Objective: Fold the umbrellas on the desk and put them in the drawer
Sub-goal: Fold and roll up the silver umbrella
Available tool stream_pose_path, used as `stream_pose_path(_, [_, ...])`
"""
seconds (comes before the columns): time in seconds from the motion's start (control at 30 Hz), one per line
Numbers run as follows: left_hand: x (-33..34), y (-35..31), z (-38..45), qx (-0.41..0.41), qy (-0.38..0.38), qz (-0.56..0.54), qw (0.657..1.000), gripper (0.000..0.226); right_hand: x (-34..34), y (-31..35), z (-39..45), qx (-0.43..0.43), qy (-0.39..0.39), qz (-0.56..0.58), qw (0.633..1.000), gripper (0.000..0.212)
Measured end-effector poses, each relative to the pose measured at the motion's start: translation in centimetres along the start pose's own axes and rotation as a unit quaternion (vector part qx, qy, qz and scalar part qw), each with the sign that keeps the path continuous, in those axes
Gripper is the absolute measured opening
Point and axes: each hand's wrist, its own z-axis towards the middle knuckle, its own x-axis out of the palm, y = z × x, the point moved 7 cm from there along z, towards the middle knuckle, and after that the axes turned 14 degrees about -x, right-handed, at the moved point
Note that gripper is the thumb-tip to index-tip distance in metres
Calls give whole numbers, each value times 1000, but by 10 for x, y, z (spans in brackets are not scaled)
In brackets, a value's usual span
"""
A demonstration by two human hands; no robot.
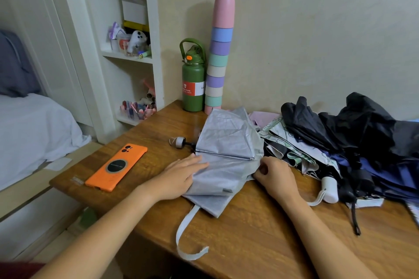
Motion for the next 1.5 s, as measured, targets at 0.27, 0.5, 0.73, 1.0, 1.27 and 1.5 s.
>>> stream_pose_path(0.27, [-29,-68,5,32,-81,-11,996,51,-5,3,1,-26,-18,8,999,27])
stream_pose_path(0.5, [28,-62,10,43,-13,135,990,68,-6,-6,7,-36,-5,-20,999,31])
stream_pose_path(0.73, [36,-55,5,44,-12,140,989,70,-4,-6,7,-13,-13,-1,1000,17])
stream_pose_path(1.0, [36,-54,5,45,5,150,988,83,-24,50,-10,-191,-130,-33,972,31])
stream_pose_path(1.27, [35,-47,5,61,47,165,983,99,52,51,-18,-139,226,-43,963,101])
stream_pose_path(1.5, [36,-47,4,57,31,161,985,99,14,42,-4,-131,2,67,989,62])
